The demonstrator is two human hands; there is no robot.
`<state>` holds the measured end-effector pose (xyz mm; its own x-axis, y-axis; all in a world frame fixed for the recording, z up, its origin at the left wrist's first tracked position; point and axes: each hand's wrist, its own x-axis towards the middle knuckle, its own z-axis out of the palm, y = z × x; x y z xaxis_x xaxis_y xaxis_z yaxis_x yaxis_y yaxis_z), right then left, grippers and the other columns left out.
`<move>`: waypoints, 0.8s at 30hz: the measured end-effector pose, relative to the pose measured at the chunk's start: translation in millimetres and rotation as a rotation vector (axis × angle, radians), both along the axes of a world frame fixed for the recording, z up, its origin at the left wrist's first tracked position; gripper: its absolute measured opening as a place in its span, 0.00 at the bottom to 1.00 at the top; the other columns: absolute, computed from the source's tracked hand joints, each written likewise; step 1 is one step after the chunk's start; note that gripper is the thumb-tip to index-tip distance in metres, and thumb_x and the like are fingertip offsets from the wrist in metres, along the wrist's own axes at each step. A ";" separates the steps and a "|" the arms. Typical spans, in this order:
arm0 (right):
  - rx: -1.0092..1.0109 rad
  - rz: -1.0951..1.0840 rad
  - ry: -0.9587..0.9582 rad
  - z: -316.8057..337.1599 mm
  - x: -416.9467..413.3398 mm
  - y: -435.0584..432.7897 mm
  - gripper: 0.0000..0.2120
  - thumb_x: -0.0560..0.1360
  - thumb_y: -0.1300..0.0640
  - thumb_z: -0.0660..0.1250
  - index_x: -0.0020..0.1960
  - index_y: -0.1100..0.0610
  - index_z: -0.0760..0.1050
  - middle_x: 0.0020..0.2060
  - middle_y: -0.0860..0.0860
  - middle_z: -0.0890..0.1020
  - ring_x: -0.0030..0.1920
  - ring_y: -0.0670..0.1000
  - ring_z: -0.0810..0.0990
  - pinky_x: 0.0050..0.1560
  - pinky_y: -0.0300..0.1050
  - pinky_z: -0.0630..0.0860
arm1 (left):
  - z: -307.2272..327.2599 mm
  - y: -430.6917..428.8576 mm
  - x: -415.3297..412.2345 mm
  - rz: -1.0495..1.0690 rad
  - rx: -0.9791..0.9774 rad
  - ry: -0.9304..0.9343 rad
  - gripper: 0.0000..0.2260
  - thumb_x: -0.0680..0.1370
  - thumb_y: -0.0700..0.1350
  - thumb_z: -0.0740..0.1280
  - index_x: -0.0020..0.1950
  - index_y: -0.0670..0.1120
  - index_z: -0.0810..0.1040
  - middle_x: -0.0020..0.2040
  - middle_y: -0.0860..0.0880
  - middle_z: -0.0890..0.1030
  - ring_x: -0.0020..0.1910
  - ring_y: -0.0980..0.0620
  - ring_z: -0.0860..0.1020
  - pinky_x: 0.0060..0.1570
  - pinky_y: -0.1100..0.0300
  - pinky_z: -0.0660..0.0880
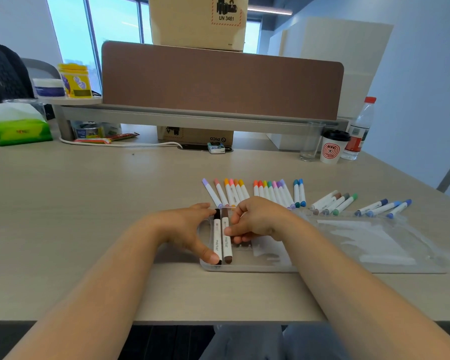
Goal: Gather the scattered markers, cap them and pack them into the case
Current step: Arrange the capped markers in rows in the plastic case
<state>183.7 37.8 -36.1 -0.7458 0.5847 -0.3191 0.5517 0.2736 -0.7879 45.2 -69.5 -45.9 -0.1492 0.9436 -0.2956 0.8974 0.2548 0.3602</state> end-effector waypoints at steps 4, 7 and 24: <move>0.015 0.039 -0.041 -0.1 0.0 1.3 0.07 0.71 0.65 0.71 0.38 0.58 0.74 0.36 0.55 0.82 0.33 0.46 0.81 0.41 0.37 0.79 | -0.2 0.2 0.0 -0.004 -0.004 0.005 0.49 0.65 0.59 0.74 0.77 0.54 0.48 0.77 0.56 0.44 0.76 0.55 0.48 0.74 0.58 0.50; 0.021 0.049 -0.061 -1.7 -0.8 2.8 0.07 0.71 0.64 0.71 0.37 0.58 0.75 0.36 0.55 0.83 0.35 0.47 0.80 0.45 0.39 0.79 | -0.4 0.7 0.3 -0.001 -0.008 0.005 0.49 0.65 0.59 0.74 0.77 0.54 0.48 0.77 0.56 0.44 0.76 0.55 0.48 0.74 0.58 0.50; 0.035 0.036 -0.063 0.8 1.9 -3.2 0.07 0.73 0.63 0.70 0.38 0.57 0.75 0.36 0.53 0.83 0.35 0.48 0.81 0.42 0.38 0.80 | 11.9 4.9 7.4 -0.011 -0.091 0.086 0.47 0.66 0.60 0.73 0.76 0.54 0.48 0.77 0.54 0.45 0.76 0.53 0.50 0.72 0.58 0.52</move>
